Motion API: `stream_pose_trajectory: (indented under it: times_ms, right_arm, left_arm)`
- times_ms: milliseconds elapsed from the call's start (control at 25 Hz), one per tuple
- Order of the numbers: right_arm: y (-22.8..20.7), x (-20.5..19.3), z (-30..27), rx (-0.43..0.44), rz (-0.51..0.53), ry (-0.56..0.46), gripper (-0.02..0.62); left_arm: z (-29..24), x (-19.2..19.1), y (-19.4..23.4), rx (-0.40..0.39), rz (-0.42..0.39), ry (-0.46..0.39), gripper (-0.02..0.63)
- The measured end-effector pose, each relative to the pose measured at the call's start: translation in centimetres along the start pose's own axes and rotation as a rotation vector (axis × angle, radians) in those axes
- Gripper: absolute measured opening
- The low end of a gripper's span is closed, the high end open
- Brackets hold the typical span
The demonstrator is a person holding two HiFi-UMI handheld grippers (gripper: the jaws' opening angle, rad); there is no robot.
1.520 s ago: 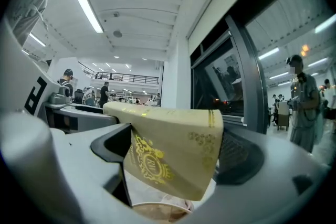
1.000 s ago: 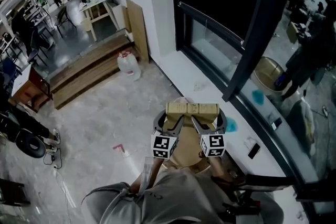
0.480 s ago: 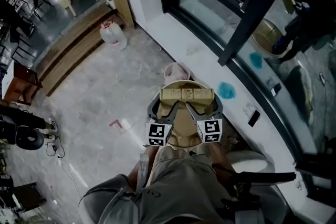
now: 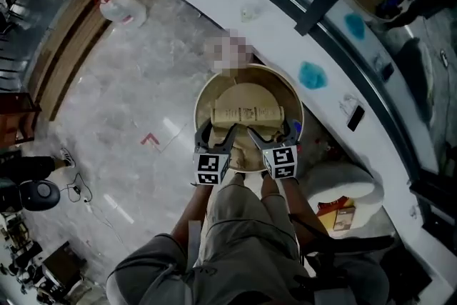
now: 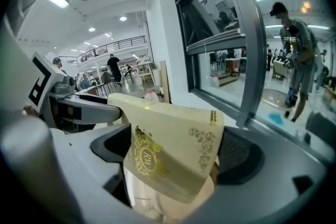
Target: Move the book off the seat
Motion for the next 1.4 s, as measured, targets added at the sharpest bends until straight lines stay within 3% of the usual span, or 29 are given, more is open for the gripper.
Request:
stream_pose_trajectory:
  times_ms: [240,520,800,920,1120,1400]
  right_arm:
    - [-1.2,-9.9,-8.2,0.019,-0.112,0.162,0.479]
    - [-1.9,-19.8,-17.2,0.061,-0.193,0.389,0.479]
    - [-2.5,-25.2,-22.1,0.068,-0.237,0.425,0.479]
    - [-2.2,-25.0,-23.1,0.047,-0.238,0.413,0.479]
    - [-1.1,-22.2,-21.6,-0.015,-0.206,0.310,0.479]
    - [-0.2,-17.1,-18.1,-0.039,-0.117,0.197,0.479]
  left_arm:
    - [-7.7,-9.2,1.3,-0.026,0.064,0.202,0.298]
    - [-16.2,-19.7,3.6,-0.066,0.207,0.482,0.298]
    - [-21.6,-25.4,5.2,-0.114,0.280,0.578,0.298]
    - [-22.3,-25.4,6.2,-0.076,0.267,0.571,0.305]
    - [-19.7,-22.3,6.8,0.139,0.139,0.428,0.308]
    - [-16.3,-17.2,5.8,0.117,0.105,0.254,0.308]
Point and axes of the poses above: the fingertips, and each gripper's own axes: z backward along the fingers, y to its left, x out of its top, the point moved 9 cm from there along z, backward along the fingers, and after that the axes turned 14 degrees about y, right-handed, at the moved point
